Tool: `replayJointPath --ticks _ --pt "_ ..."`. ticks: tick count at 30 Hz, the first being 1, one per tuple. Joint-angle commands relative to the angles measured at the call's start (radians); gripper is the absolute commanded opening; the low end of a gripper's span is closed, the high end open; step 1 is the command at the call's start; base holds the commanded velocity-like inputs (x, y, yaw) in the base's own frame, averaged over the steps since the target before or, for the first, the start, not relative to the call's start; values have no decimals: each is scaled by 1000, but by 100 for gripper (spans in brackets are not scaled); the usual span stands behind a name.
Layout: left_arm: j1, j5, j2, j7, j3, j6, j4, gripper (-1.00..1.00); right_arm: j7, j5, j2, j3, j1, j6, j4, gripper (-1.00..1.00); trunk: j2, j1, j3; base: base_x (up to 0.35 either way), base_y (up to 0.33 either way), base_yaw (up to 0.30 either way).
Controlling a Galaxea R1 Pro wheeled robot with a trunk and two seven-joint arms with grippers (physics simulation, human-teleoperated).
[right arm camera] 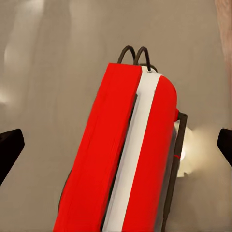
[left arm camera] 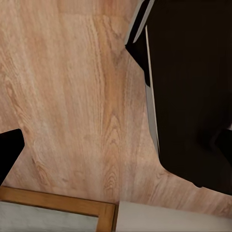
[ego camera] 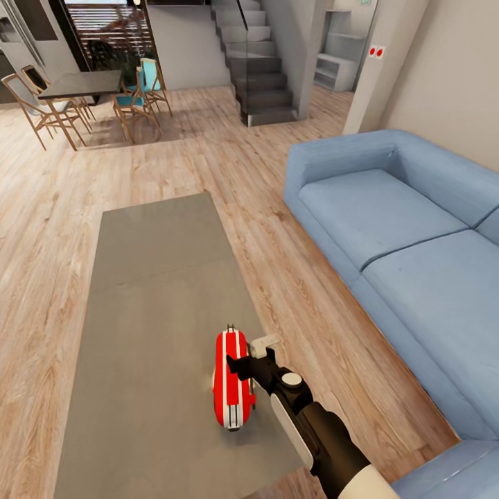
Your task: Turn on the radio receiver that's on the table in the living room.
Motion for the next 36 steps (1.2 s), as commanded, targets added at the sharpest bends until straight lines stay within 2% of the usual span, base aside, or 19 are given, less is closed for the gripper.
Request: replayJointPath --ticks 1,4,9,18,36 --pt "0 0 0 0 0 0 0 100 0 0 0 0 0 -1 2 100 -7 4 -3 0 0 0" --pt "0 0 0 0 0 0 0 100 0 0 0 -1 0 -8 15 100 -28 15 -13 0 0 0" --pt "0 0 0 0 0 0 0 100 -1 -1 1 0 1 -63 73 100 -63 35 -28 0 0 0" --pt "0 0 0 0 0 0 0 100 1 -10 3 1 1 -93 128 100 -126 69 -57 0 0 0" --pt "0 -1 0 0 0 0 0 100 2 -18 9 10 0 -102 130 100 -245 134 -110 0 0 0"
